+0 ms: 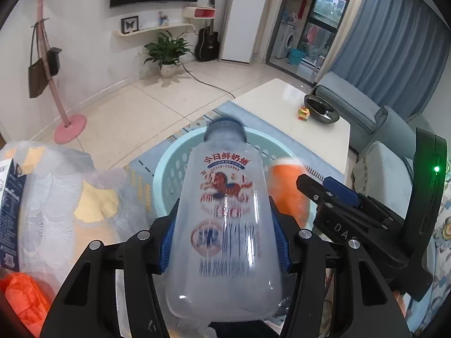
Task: Collect trash
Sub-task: 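Carry the bottle and cup into the basket, opening both tools, then move both tools back over the table, then grasp the orange plastic bag with the left tool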
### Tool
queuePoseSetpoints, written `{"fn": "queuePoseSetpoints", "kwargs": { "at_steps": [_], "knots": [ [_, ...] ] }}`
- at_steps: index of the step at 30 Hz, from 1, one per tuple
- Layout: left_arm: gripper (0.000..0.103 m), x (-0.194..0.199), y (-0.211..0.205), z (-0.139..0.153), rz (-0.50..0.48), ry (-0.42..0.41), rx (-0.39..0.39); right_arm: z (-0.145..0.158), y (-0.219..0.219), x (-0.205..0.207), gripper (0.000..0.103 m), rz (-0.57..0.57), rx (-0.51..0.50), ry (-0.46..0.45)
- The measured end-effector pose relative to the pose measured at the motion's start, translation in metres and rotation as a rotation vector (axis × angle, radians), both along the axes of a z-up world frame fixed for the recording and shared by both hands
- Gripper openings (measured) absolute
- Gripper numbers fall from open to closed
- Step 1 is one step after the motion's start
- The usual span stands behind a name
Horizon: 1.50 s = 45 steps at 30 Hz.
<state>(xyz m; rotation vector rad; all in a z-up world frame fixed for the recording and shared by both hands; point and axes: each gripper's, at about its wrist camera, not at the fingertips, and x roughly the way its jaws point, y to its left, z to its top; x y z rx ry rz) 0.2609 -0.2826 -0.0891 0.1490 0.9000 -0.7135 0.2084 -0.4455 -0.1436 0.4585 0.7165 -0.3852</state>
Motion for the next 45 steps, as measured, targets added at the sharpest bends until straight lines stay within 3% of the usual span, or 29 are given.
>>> {"fn": "queuePoseSetpoints", "kwargs": {
  "at_steps": [7, 14, 21, 29, 33, 39, 42, 45],
  "knots": [
    [0.056, -0.010, 0.010, 0.014, -0.002, -0.041, -0.023, 0.001, -0.003, -0.008, 0.048, -0.006, 0.017, -0.008],
    [0.063, -0.030, 0.036, 0.039, 0.029, -0.095, -0.076, 0.022, 0.019, -0.020, 0.048, 0.045, -0.003, -0.052],
    [0.069, -0.058, 0.085, 0.063, 0.110, -0.153, -0.127, 0.048, 0.057, -0.030, 0.048, 0.114, -0.039, -0.093],
    [0.075, -0.083, 0.168, 0.077, 0.262, -0.195, -0.165, 0.065, 0.106, -0.034, 0.048, 0.195, -0.068, -0.108],
    [0.081, -0.089, 0.208, 0.073, 0.346, -0.190, -0.171, 0.072, 0.134, -0.032, 0.048, 0.251, -0.073, -0.115],
    [0.084, -0.091, 0.251, 0.046, 0.433, -0.123, -0.141, 0.081, 0.178, -0.027, 0.060, 0.331, -0.113, -0.127],
    [0.084, -0.083, 0.257, 0.024, 0.463, -0.061, -0.105, 0.082, 0.200, -0.023, 0.063, 0.373, -0.135, -0.123],
    [0.084, -0.074, 0.260, 0.012, 0.494, -0.052, -0.066, 0.082, 0.218, -0.020, 0.064, 0.413, -0.149, -0.117]
  ]
}}
